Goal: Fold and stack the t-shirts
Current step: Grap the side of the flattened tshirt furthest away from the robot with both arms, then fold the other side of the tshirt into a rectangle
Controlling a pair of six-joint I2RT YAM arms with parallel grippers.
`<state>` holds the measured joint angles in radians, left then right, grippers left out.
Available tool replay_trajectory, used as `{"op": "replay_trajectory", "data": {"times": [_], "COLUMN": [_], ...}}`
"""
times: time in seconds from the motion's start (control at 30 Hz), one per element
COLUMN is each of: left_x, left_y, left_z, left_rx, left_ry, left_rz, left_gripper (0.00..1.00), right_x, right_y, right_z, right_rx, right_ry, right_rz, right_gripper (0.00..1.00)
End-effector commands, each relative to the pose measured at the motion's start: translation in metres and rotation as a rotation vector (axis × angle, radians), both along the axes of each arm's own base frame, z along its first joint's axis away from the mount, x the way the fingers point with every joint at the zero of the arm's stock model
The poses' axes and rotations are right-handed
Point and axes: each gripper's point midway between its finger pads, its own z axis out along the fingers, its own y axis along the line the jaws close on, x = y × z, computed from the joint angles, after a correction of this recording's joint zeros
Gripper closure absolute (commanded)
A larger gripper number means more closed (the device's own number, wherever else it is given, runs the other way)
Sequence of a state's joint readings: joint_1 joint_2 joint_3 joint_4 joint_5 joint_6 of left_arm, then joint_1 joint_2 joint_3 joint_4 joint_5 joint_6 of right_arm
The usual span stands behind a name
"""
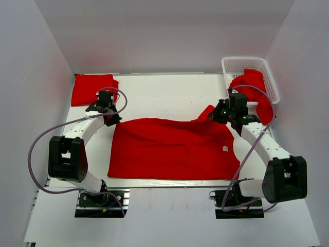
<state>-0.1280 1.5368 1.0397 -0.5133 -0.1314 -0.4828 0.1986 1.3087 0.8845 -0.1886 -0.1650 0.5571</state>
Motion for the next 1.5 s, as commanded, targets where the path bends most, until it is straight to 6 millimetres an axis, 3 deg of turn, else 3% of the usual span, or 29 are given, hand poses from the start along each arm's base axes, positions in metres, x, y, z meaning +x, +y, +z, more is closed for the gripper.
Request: {"op": "replay_trajectory", "data": {"times": [0.0, 0.23, 0.33, 0.37, 0.53, 0.73, 0.8, 0.97, 1.27, 1.33, 1.47], "left_x": [0.0, -0.013, -0.01, -0.017, -0.019, -0.026, -0.021, -0.022, -0.042, -0.035, -0.04], "left_y": [0.001, 0.016, 0.016, 0.017, 0.017, 0.018, 0.015, 0.016, 0.014, 0.012, 0.017], "left_z": [0.011, -0.005, 0.0, -0.008, -0.009, -0.005, 0.004, 0.003, -0.008, 0.014, 0.024], "left_rx": [0.008, 0.069, 0.064, 0.067, 0.062, 0.048, 0.031, 0.04, 0.012, -0.005, 0.015], "left_ry": [-0.047, -0.002, -0.038, -0.016, -0.051, -0.1, -0.148, -0.174, -0.212, -0.307, -0.339], "left_rz": [-0.007, 0.055, 0.056, 0.055, 0.056, 0.065, 0.059, 0.044, 0.038, 0.025, 0.036], "left_gripper": [1.0, 1.0, 1.0, 1.0, 1.0, 1.0, 1.0, 1.0, 1.0, 1.0, 1.0], "right_x": [-0.015, -0.04, -0.057, -0.063, -0.087, -0.108, -0.119, -0.139, -0.152, -0.15, -0.142], "right_y": [-0.004, -0.011, -0.006, -0.004, -0.004, -0.003, 0.0, 0.001, 0.0, -0.004, -0.006], "right_z": [0.007, 0.014, 0.01, 0.005, -0.001, 0.011, 0.004, -0.006, -0.006, -0.006, 0.008], "right_rx": [-0.047, -0.097, -0.091, -0.086, -0.102, -0.139, -0.145, -0.176, -0.209, -0.228, -0.229], "right_ry": [0.008, 0.036, 0.086, 0.107, 0.169, 0.215, 0.257, 0.345, 0.389, 0.383, 0.34], "right_rz": [0.001, -0.028, -0.002, 0.001, 0.007, 0.053, 0.083, 0.121, 0.141, 0.118, 0.096], "right_gripper": [1.0, 1.0, 1.0, 1.0, 1.0, 1.0, 1.0, 1.0, 1.0, 1.0, 1.0]}}
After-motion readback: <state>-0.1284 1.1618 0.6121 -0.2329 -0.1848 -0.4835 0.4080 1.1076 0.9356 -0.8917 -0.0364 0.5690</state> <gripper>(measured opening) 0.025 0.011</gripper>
